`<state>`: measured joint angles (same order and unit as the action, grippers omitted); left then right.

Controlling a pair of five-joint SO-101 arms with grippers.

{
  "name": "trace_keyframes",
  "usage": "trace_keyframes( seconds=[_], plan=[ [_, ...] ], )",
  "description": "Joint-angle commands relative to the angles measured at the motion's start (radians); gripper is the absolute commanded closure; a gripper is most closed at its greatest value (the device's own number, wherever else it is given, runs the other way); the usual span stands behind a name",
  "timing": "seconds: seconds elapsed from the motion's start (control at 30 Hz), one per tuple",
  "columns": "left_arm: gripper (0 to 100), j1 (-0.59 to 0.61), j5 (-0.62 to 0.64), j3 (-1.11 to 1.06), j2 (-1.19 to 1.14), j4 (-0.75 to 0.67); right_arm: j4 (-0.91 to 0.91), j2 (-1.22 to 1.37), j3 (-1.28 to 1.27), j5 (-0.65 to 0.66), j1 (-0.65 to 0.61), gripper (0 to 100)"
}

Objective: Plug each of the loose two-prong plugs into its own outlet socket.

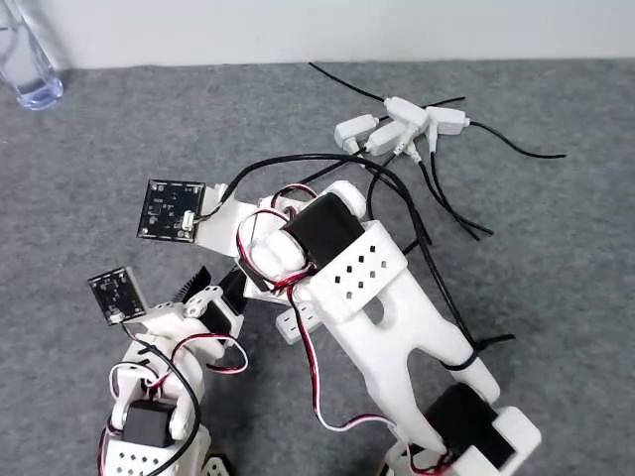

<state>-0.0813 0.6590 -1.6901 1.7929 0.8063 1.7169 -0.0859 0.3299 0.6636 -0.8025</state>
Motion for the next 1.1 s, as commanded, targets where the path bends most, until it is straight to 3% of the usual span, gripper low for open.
trace_keyframes(
  seconds=[0.0, 0.37, 0.67, 0.83, 1.07],
  plan=[
    [73, -0.002, 0.003, 0.005, 0.002, 0.005, 0.01, -0.039, 0.064, -0.012, -0.01, 98.9],
    [73, 0.0, 0.003, 0.005, 0.002, 0.006, -0.002, -0.044, -0.044, 0.035, -0.004, 98.9],
    [73, 0.0, 0.002, 0.005, 0.002, 0.025, -0.097, -0.048, -0.253, 0.094, 0.114, 98.9],
    [73, 0.002, 0.0, 0.005, 0.002, 0.025, -0.14, -0.048, -0.344, 0.094, 0.12, 98.9],
    [73, 0.147, 0.0, 0.005, 0.003, 0.023, -0.147, -0.048, -0.358, 0.13, 0.128, 98.9]
  ],
)
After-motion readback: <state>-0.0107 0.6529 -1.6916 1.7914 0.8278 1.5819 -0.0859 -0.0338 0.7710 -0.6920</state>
